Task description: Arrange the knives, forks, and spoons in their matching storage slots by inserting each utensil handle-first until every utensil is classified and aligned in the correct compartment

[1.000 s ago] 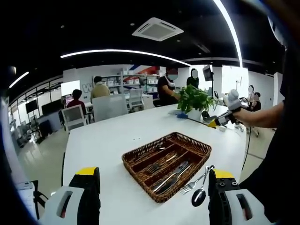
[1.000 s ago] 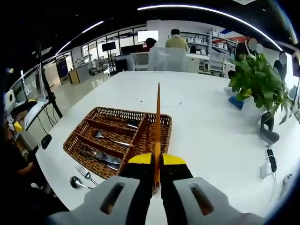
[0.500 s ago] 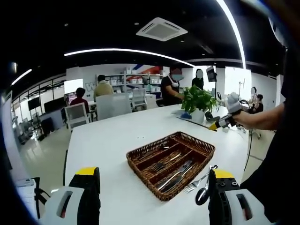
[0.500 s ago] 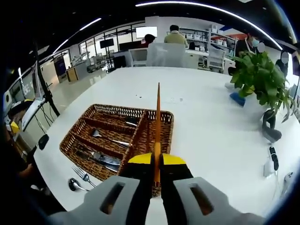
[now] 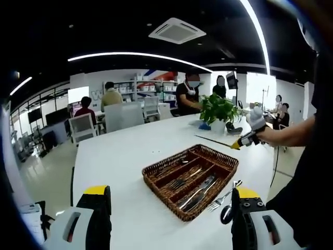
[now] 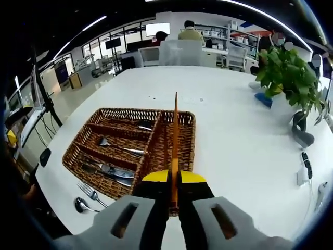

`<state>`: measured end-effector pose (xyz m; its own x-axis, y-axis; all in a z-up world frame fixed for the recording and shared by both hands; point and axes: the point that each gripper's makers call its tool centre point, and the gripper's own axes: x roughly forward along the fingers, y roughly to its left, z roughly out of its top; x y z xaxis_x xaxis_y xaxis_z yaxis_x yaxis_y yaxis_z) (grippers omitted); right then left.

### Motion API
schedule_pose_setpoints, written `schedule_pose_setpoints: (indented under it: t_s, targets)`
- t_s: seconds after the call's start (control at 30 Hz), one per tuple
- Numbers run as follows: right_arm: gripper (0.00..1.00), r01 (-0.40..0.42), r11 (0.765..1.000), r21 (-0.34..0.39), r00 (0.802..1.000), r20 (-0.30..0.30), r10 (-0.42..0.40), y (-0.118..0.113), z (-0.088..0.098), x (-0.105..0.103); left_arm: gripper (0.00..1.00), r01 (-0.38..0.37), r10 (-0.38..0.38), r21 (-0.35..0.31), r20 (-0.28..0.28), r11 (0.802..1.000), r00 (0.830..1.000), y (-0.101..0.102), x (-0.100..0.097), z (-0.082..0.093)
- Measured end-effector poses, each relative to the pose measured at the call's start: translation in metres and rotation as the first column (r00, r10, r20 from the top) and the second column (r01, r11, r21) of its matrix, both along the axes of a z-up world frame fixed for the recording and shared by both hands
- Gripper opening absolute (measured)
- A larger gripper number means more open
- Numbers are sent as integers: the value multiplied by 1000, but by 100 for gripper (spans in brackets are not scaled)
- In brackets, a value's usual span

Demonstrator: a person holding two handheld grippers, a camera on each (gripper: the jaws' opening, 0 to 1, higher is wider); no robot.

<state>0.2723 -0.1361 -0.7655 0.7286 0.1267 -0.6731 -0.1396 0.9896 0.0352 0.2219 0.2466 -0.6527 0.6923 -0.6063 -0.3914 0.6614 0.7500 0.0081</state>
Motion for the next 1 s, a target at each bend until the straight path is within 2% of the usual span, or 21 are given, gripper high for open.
schedule_pose_setpoints:
  t_s: [0.27, 0.4, 0.77, 0.87, 0.93, 1.0]
  targets:
    - [2, 9, 1000, -20, 1000, -28, -10, 4, -12, -1, 100, 13, -13, -3, 4, 1000, 1000, 6, 3, 3]
    - [2, 8, 1000, -28, 998, -56, -9, 5, -25, -2, 100, 13, -13, -5, 6, 1000, 1000, 11, 4, 4]
    - [2, 9, 999, -45, 993, -120, -14, 8, -42, -8, 100, 4, -4, -7, 3, 1000, 1000, 22, 4, 3]
    - [2, 6, 998, -66, 988, -152, -16, 7, -48, -9, 100, 0, 0, -10, 6, 1000, 1000, 26, 5, 3]
    - [2, -7, 994, -106, 984, -177, -11, 6, -52, -9, 100, -4, 4, -10, 7, 1000, 1000, 29, 6, 2]
    - [2, -9, 996, -93, 983, -183, -8, 9, -54, -7, 100, -5, 5, -10, 3, 1000, 1000, 30, 6, 0]
